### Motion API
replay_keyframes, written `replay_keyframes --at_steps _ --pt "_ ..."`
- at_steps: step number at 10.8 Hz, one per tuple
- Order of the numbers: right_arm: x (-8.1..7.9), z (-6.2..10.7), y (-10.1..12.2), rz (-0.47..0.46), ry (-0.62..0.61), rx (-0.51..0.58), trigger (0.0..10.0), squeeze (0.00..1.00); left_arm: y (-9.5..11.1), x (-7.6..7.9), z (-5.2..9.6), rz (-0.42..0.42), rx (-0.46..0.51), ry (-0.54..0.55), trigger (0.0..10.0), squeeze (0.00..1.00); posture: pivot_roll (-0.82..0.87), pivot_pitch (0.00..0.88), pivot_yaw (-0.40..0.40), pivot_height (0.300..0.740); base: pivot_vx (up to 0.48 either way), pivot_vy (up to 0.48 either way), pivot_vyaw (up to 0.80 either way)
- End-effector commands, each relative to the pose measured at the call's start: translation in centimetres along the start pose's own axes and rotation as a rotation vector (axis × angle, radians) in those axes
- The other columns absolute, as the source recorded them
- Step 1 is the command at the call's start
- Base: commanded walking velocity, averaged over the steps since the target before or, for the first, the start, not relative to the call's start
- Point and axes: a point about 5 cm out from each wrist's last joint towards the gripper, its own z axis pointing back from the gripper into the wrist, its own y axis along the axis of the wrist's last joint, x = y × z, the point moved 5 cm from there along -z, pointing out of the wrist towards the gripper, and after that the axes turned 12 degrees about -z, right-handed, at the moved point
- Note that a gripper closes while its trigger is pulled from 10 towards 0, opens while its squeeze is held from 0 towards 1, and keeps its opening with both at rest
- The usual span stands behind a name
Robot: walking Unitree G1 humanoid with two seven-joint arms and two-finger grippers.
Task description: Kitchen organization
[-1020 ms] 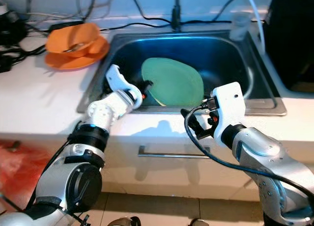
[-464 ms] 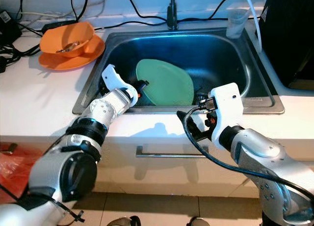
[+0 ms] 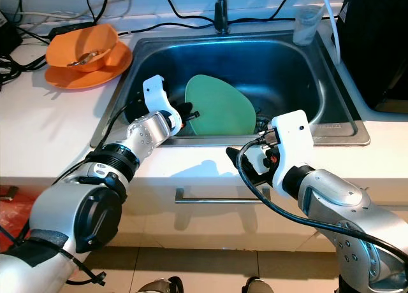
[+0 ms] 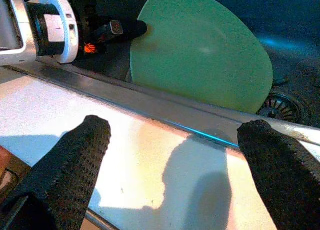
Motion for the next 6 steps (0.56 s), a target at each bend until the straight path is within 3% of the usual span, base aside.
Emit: replay_keyframes --at_steps 1,5,6 --pt "-0.7 0.2 0.3 0.011 0.021 0.008 10.0 0.00 -0.7 -1.3 0.1 -0.032 -0.030 0.033 0.0 0.00 -0.14 0.160 0.113 0.740 0.000 0.000 0.00" --pt "-1.1 0.2 0.1 0.018 0.040 -0.002 10.0 0.00 -1.5 -2.8 0.3 -0.087 -0.057 0.073 0.0 0.00 -0.14 0.157 0.113 0.740 0.000 0.000 0.00" --pt "-1.1 0.2 0.1 0.018 0.041 -0.004 10.0 0.00 -1.8 -2.9 0.3 -0.069 -0.059 0.074 1.5 0.00 -0.14 0.155 0.111 0.740 0.000 0.000 0.00"
